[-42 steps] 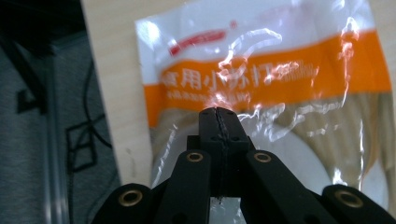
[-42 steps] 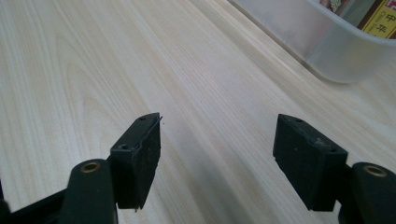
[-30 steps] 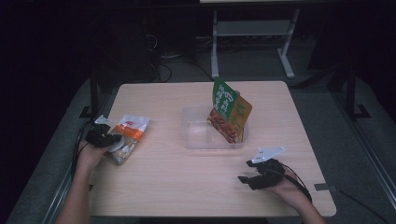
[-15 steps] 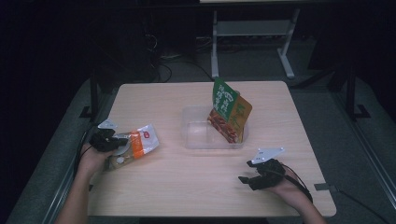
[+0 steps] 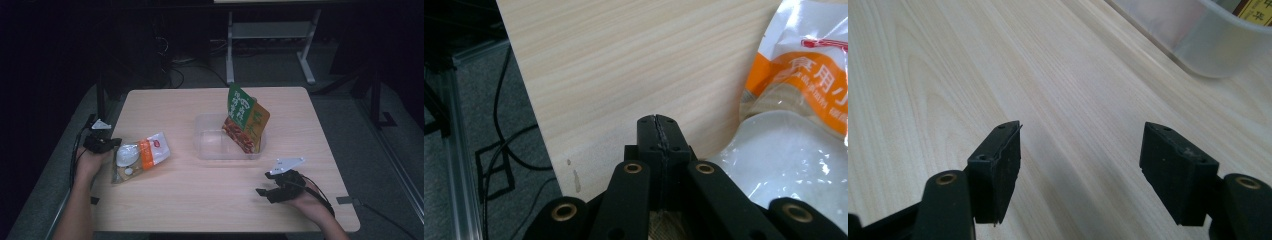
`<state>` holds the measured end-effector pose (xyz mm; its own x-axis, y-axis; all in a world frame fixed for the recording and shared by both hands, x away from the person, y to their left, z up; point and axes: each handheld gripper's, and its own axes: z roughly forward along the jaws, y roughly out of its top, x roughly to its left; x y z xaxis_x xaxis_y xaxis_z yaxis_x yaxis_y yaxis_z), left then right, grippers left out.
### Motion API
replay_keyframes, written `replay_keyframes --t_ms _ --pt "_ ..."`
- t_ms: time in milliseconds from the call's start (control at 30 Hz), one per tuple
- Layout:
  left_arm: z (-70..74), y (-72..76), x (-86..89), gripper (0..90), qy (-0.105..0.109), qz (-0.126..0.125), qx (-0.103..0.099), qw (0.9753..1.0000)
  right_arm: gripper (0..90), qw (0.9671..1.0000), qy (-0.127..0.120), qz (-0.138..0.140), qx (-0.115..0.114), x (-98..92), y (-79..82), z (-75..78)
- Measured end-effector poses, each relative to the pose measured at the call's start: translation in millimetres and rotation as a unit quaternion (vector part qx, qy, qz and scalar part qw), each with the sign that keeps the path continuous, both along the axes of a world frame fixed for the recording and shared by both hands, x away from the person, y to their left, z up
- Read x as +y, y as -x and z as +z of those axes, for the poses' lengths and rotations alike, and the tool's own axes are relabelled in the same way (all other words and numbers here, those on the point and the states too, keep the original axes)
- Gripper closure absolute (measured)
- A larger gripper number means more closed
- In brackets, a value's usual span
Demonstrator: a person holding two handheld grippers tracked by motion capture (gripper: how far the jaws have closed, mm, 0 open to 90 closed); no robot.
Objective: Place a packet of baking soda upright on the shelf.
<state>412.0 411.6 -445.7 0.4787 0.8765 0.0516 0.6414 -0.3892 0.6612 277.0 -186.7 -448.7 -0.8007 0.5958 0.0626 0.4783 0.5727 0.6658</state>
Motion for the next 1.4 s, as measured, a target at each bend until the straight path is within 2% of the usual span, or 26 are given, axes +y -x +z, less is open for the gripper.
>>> replay_keyframes --t_ms 33,100,200,400,533,633,733,933,1000,1033,1100,1200,1233,1300,1400 --pt "-0.9 0.4 0.8 90.0 0.008 -0.004 0.005 1.0 32.2 1.0 -0.001 0.0 0.001 -0.1 -0.5 -0.7" --pt "-4.3 3.5 0.3 90.0 0.01 -0.013 0.01 0.9998 32.1 1.0 0.001 0.001 0.001 0.0 -1.1 -1.2" --pt "-7.4 11.0 -0.5 90.0 0.028 -0.01 0.017 0.9994 32.2 1.0 0.001 0.002 0.002 1.6 -0.4 -0.5" --pt "-5.0 34.8 -7.2 90.0 0.026 -0.026 0.029 0.9989 32.2 1.0 0.002 0.003 -0.002 0.6 0.4 0.3" --pt "-3.7 51.7 -19.4 90.0 0.034 -0.049 0.035 0.9976 32.3 1.0 0.002 0.004 -0.004 -0.1 0.9 1.5" --pt "-2.2 62.8 -34.1 90.0 0.031 -0.07 0.042 0.9962 32.3 1.0 0.001 0.002 -0.003 1.6 1.9 2.1" --pt "-0.4 75.4 -48.5 90.0 0.034 -0.086 0.041 0.9949 32.3 1.0 0.002 0.005 -0.005 2.3 3.2 3.2" --pt "3.2 93.5 -62.7 90.0 0.018 -0.107 0.037 0.9934 32.4 0.9999 0.005 0.008 -0.007 1.8 2.4 2.9" --pt "7.6 94.5 -62.8 90.0 0.032 -0.108 0.028 0.9932 32.4 0.9999 0.005 0.011 -0.008 2.4 2.8 3.0" --pt "11.1 94.8 -62.4 90.0 0.033 -0.108 0.022 0.9933 32.4 0.9999 0.005 0.01 -0.006 2.9 3.5 3.2" --pt "18.6 95.6 -60.5 89.8 0.043 -0.118 0.006 0.992 32.4 0.9999 0.006 0.012 -0.007 3.2 3.5 3.3" --pt "27.7 97.7 -58.1 79.5 0.057 -0.126 0.0 0.9904 32.4 0.9999 0.006 0.01 -0.005 3.1 3.4 3.2" --pt "29.3 99.4 -58.2 78.4 0.07 -0.127 -0.005 0.9895 32.4 0.9999 0.006 0.01 -0.005 3.0 3.2 3.0" --pt "29.7 100.9 -59.0 70.0 0.083 -0.143 0.001 0.9862 32.4 0.9999 0.006 0.01 -0.005 3.2 2.8 2.6" --pt "25.8 100.7 -62.4 54.0 0.078 -0.163 0.012 0.9834 32.4 0.9999 0.005 0.012 -0.006 4.0 3.1 2.7"
